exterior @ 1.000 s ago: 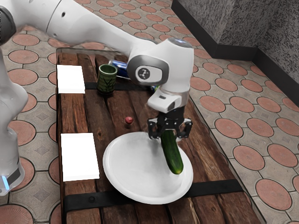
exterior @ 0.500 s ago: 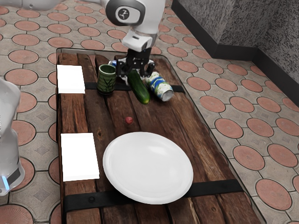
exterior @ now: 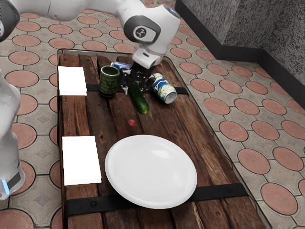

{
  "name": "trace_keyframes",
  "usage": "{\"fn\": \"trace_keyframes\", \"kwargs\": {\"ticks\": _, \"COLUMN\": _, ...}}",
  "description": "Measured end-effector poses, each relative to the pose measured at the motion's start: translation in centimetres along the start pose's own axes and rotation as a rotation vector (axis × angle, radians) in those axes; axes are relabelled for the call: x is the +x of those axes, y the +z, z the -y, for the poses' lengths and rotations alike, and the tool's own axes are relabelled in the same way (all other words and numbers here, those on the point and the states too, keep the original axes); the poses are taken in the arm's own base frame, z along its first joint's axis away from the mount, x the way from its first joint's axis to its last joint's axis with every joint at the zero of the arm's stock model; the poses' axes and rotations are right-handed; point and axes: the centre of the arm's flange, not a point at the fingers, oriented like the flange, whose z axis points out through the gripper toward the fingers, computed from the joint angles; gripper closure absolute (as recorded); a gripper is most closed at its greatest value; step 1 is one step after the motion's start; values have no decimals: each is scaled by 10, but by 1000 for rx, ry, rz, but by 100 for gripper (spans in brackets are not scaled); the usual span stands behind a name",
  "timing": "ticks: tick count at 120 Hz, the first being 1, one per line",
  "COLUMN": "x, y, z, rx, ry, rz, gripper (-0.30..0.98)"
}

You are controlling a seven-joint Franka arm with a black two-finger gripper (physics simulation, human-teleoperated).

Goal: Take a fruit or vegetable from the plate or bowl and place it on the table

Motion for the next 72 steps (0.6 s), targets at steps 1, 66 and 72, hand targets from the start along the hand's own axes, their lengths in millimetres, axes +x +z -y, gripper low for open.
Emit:
{"fn": "trace_keyframes", "kwargs": {"ticks": 1, "x": 0, "y": 1, "z": 0, "rx": 0, "ry": 0, "rz": 0, "gripper": 53}}
{"fn": "trace_keyframes", "kwargs": {"ticks": 66, "x": 56, "y": -65, "z": -10, "rx": 115, "ry": -14, "rz": -79, "gripper": 3}}
{"fn": "trace_keyframes", "kwargs": {"ticks": 72, "x": 139, "y": -95, "z": -48, "rx": 120, "ry": 19, "rz": -115, "gripper": 2}}
